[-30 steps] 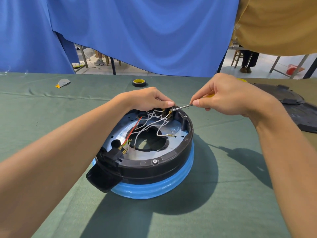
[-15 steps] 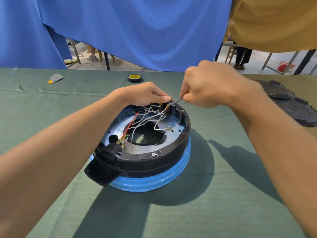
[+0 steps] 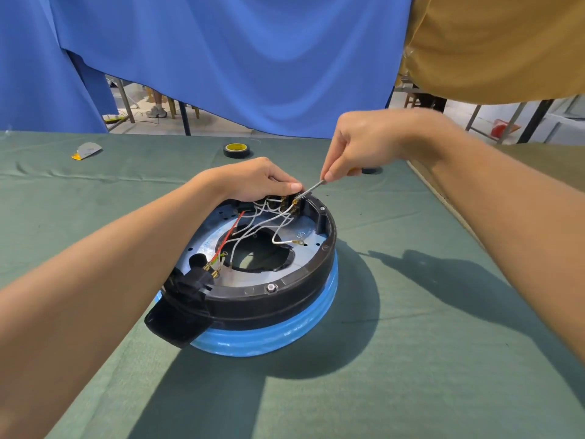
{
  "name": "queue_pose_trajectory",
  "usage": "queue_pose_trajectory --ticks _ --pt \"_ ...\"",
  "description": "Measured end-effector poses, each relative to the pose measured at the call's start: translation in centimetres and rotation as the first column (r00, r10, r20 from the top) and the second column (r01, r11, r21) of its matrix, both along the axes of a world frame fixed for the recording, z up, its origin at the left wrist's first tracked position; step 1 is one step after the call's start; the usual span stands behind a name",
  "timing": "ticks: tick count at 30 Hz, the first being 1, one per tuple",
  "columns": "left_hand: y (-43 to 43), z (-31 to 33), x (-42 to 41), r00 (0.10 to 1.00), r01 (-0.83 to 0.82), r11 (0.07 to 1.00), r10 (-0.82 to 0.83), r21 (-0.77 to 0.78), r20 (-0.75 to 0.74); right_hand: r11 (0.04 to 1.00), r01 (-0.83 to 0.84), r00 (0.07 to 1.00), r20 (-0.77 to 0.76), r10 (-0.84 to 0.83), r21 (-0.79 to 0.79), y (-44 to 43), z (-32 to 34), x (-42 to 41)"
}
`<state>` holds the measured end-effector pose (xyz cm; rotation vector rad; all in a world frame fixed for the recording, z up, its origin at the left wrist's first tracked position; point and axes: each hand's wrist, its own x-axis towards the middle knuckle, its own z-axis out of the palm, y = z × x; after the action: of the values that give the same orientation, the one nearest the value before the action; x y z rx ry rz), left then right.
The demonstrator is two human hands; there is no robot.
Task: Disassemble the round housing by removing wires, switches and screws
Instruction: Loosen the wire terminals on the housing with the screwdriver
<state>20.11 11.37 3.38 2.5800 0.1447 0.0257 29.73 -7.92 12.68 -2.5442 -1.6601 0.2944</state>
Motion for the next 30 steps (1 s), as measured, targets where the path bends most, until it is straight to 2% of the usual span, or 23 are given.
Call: queue_pose_trajectory --ticks 3,6,9,14,19,25,27,30 --pt "0.2 -0.2 0.1 1.0 -0.005 1.0 0.005 -0.002 0.009 0.994 -0.026 0.978 0.209 0.004 0.106 -1.4 -1.8 -1.8" --pt "0.2 -0.2 0.1 1.0 -0.011 1.0 0.011 -0.009 0.001 0.976 -0.025 0.952 0.302 -0.042 0.214 -2.8 -4.0 -3.5" --pt "0.1 -0.1 -0.1 1.0 0.009 1.0 -0.009 -0.013 -0.004 0.969 0.005 0.935 0.341 -0.092 0.246 -3.4 -5.1 -4.0" --pt "0.1 -0.2 0.1 1.0 -0.01 0.999 0.01 -0.037 -0.007 0.969 -0.001 0.949 0.305 -0.078 0.248 -3.0 -4.5 -3.4" --pt "0.2 -0.2 0.2 1.0 -0.01 0.999 0.01 -0.042 -0.005 0.983 -0.006 0.999 0.046 -0.002 0.182 -1.8 -3.1 -0.4" --pt "0.1 -0.1 0.1 1.0 -0.018 1.0 0.017 -0.026 -0.007 0.995 -0.044 0.982 -0.178 0.059 0.084 0.0 -1.6 2.0" --pt "0.1 -0.2 0.1 1.0 -0.022 0.999 0.022 -0.031 -0.007 0.997 -0.053 0.982 -0.176 0.06 0.048 0.4 -1.1 2.1" --pt "0.1 -0.2 0.2 1.0 -0.022 0.999 0.022 -0.028 -0.002 0.998 -0.056 0.997 -0.047 0.057 0.024 0.4 -0.7 1.6"
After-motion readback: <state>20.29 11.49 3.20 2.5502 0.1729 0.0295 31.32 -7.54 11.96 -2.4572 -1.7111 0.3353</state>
